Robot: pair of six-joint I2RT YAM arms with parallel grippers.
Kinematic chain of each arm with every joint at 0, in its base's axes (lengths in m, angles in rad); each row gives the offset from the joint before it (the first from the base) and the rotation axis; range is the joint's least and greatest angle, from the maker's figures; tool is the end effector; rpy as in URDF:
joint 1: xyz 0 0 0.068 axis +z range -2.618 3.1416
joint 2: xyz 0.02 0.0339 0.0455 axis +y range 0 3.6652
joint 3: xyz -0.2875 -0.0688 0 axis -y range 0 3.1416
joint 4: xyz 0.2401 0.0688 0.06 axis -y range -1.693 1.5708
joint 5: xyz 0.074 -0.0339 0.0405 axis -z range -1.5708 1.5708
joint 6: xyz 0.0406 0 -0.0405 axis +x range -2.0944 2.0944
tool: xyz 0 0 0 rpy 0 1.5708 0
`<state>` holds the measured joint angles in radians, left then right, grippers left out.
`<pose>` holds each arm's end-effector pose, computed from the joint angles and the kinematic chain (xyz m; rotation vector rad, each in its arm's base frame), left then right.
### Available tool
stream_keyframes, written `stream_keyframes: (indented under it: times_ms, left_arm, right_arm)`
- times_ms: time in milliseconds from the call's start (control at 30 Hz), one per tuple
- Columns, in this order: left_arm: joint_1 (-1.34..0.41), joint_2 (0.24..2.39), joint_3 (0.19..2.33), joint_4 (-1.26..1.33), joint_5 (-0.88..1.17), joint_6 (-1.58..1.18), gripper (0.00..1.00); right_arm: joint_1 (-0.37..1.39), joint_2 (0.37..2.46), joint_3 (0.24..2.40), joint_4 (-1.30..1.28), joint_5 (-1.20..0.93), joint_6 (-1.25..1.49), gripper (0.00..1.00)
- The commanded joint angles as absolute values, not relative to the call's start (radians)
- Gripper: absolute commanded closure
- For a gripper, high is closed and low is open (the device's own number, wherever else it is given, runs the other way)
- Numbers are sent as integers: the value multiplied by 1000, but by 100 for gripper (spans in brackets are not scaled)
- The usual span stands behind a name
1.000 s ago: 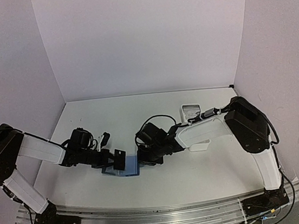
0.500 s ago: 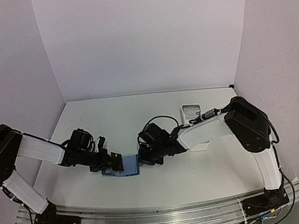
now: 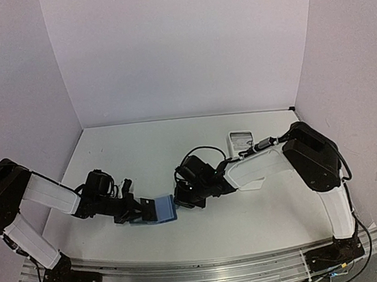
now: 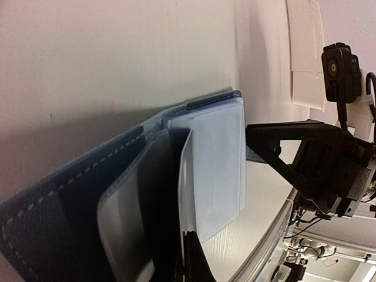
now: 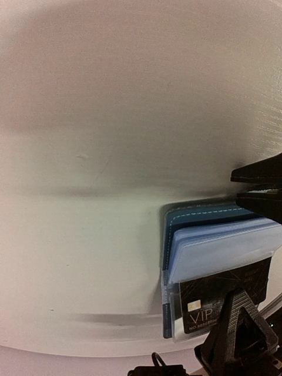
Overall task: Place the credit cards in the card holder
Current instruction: Insert the credit card into the card holder.
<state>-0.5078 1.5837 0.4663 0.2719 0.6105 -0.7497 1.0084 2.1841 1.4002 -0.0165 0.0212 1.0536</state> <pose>0.2106 -0.1438 0.1311 -0.0052 2.6419 -1.2539 0.2554 0.4036 0.1393 0.0696 2.5873 0.8861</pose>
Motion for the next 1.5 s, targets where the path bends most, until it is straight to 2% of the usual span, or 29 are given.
stream_keyframes:
  times_ms: [0, 667, 867, 933, 1100, 1233, 1467]
  left_arm:
    - [-511, 1629, 433, 292, 649, -772, 100]
    - [-542, 1773, 516, 482, 681, -904, 100]
    - [-589, 1829, 565, 421, 653, -868, 99]
    - [-589, 1805, 605, 317, 642, -816, 92]
    - [-588, 1691, 727, -146, 502, -630, 69]
    - [-587, 1686, 841, -306, 490, -543, 54]
    - [-588, 1698, 879, -335, 525, -523, 49]
  right_arm:
    - [1008, 2216, 1373, -92, 8, 1069, 98]
    - [1018, 2147, 1267, 24, -45, 1174, 100]
    - [1017, 2144, 1261, 35, -39, 1185, 100]
    - [1018, 2134, 1249, 34, -24, 1190, 100]
    - [1017, 2102, 1217, 33, 0, 1190, 100]
    - [1017, 2102, 1215, 34, 0, 1176, 100]
    - [1016, 2099, 1232, 30, 16, 1143, 100]
